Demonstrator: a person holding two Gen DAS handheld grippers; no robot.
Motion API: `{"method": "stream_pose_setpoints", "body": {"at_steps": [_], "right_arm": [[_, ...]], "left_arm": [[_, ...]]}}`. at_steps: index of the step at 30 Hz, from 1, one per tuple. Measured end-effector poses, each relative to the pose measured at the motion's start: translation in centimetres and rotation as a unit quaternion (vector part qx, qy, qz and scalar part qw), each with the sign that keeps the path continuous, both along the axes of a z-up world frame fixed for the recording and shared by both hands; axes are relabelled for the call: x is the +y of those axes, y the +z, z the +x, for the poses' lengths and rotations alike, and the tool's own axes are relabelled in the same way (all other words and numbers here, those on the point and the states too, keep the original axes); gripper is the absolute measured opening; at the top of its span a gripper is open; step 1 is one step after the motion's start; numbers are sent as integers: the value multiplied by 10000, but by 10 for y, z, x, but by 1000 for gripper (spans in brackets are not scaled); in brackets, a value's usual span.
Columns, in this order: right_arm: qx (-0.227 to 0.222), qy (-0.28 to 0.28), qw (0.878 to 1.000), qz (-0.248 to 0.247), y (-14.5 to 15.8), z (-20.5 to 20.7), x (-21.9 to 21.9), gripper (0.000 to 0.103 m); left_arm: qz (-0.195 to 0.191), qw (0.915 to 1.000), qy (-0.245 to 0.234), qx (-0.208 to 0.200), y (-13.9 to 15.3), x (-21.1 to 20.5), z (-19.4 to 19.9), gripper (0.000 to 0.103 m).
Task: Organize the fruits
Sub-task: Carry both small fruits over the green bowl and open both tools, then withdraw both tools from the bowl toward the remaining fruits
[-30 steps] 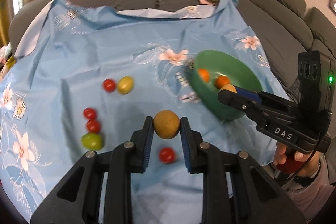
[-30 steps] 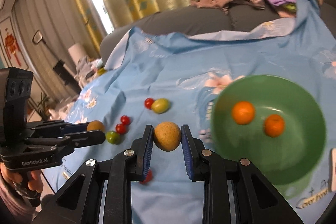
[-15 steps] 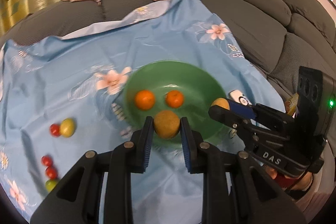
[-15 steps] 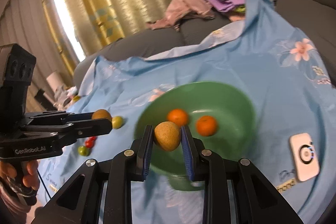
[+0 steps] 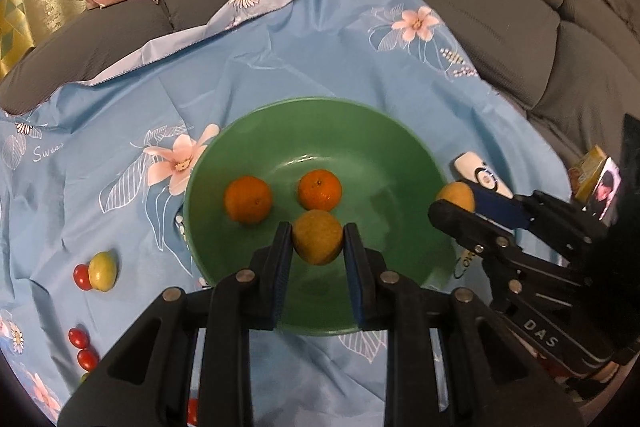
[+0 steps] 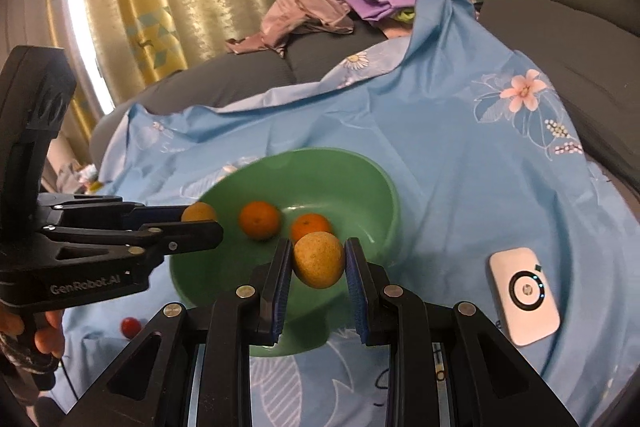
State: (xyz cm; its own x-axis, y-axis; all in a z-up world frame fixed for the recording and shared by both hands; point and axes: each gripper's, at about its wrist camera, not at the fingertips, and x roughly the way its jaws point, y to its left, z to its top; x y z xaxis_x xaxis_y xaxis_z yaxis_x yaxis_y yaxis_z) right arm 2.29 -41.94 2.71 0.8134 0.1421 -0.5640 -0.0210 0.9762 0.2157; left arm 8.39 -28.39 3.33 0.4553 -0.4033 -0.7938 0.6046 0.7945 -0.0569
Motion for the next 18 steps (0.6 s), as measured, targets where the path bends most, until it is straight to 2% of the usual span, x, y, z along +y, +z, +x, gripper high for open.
{"method": "stream_pose_setpoints", "body": {"at_steps": [8, 10, 12, 15, 16, 18], "right_arm": [[110, -140, 9997, -187, -2, 1, 0, 28], [117, -150, 9996, -201, -2, 1, 0, 28], [125, -172, 9995, -212, -2, 1, 1, 30], [139, -228, 9993, -260, -1, 0, 2, 37], [143, -237, 9993, -243, 0, -1, 2, 38], [121, -228, 9995, -192, 2, -3, 2, 38]], "left_arm": [[194, 9998, 23, 40, -12, -5, 2, 25], [193, 9998, 28, 51, -12, -4, 4, 29], [184, 9998, 43, 41, -12, -3, 4, 42], [137, 9998, 106, 15, -9, 0, 3, 56], [120, 9998, 150, 7, -7, 3, 2, 58], [79, 9997, 215, -12, -4, 9, 0, 71]]}}
